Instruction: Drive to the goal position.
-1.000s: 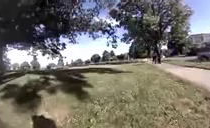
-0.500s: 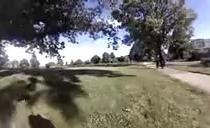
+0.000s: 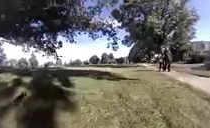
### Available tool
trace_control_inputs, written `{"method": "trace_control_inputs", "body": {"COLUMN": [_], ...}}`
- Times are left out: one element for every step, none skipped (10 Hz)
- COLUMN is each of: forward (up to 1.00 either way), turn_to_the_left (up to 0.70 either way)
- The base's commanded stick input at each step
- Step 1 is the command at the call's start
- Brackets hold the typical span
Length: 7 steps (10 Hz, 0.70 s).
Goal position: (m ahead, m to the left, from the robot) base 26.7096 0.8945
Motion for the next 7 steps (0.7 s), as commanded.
{"method": "trace_control_inputs", "body": {"forward": [1.0, 1.0, 1.0, 1.0, 1.0, 1.0, 1.0], "turn_to_the_left": [0.0, 0.0, 0.0, 0.0, 0.0, 0.0, 0.0]}}
